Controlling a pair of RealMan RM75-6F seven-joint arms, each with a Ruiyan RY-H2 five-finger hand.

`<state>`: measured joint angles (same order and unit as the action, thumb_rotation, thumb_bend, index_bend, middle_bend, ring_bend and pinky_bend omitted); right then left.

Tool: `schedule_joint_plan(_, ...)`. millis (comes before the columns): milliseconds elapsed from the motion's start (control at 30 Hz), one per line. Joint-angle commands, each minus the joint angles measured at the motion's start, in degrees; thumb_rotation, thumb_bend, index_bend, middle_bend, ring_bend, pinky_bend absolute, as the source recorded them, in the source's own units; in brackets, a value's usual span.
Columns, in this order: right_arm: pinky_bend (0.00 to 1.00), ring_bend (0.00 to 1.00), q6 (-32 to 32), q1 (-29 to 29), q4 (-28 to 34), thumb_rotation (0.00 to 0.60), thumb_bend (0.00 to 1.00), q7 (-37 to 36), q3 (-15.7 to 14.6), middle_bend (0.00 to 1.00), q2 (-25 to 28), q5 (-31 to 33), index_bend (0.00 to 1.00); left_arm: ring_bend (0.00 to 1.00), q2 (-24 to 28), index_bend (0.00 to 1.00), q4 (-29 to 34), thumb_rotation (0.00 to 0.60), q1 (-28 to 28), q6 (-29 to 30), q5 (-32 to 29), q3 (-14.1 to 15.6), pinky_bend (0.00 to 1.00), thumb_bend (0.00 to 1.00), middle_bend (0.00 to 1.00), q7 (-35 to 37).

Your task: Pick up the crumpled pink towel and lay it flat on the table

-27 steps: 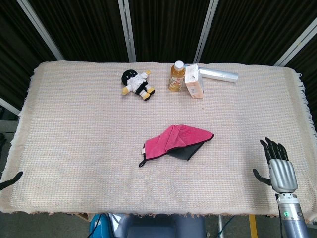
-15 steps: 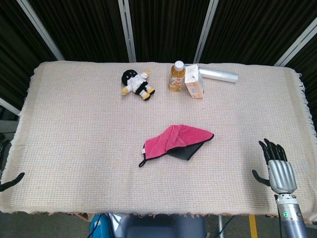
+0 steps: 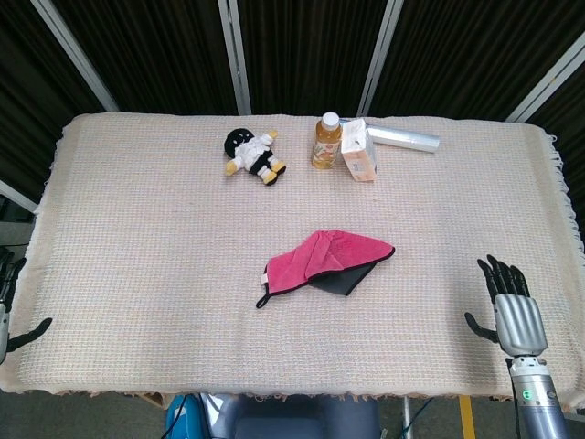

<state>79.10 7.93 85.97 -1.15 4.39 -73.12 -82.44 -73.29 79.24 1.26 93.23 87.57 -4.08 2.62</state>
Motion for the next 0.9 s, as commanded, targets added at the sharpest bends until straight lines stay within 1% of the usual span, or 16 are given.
schedule_joint_plan(33, 0.0, 0.0, 0.0, 0.0, 0.1, 0.6, 0.27, -0.4, 0.0, 0.0, 0.1, 0.0, 0.0, 0.0, -0.3, 0.07, 0.7, 0.6, 0.5, -0.3, 0.8, 0.2, 0.0, 0.1, 0.0, 0.1)
schedule_joint_plan(167, 0.0, 0.0, -0.3, 0.2, 0.0, 0.6, 0.28, -0.9, 0.3, 0.0, 0.1, 0.4, 0.0, 0.0, -0.8, 0.12, 3.0, 0.6, 2.5, -1.5, 3.0, 0.2, 0.0, 0.1, 0.0, -0.5)
schedule_joint_plan(233, 0.0, 0.0, -0.7, 0.3, -0.2, 0.6, 0.27, -1.3, 0.5, 0.0, 0.0, 0.8, 0.0, 0.0, -1.5, 0.13, 4.7, 0.6, 4.2, -2.5, 4.5, -0.1, 0.0, 0.1, 0.0, -1.9)
schedule_joint_plan(333, 0.0, 0.0, -1.2, 0.5, -0.5, 0.6, 0.27, -1.6, 0.7, 0.0, -0.1, 1.1, 0.0, 0.0, -2.7, 0.15, 7.0, 0.6, 6.9, -4.8, 6.0, -0.8, 0.0, 0.1, 0.01, -5.9)
schedule_joint_plan(433, 0.0, 0.0, -1.4, 0.6, -0.5, 0.6, 0.27, -1.9, 0.8, 0.0, 0.0, 1.3, 0.0, 0.0, -5.3, 0.13, 9.4, 0.6, 10.3, -7.8, 7.0, -2.1, 0.0, 0.1, 0.01, -11.4)
schedule_joint_plan(533, 0.0, 0.0, -1.5, 0.7, -0.5, 0.6, 0.27, -2.1, 0.9, 0.0, 0.1, 1.5, 0.0, 0.0, -7.9, 0.11, 10.8, 0.6, 13.4, -11.6, 6.4, -3.2, 0.0, 0.1, 0.01, -15.3)
schedule_joint_plan(700, 0.0, 0.0, -1.9, 0.7, -0.7, 0.6, 0.27, -2.9, 1.1, 0.0, 0.2, 2.1, 0.0, 0.0, -13.1, 0.11, 9.9, 0.6, 18.9, -17.6, 5.5, -5.4, 0.0, 0.1, 0.01, -23.1)
schedule_joint_plan(900, 0.0, 0.0, -2.6, 0.8, -1.0, 0.6, 0.27, -4.5, 1.6, 0.0, 0.5, 3.1, 0.0, 0.0, -20.4, 0.1, 6.3, 0.6, 23.8, -22.7, 2.5, -7.6, 0.0, 0.1, 0.01, -28.9)
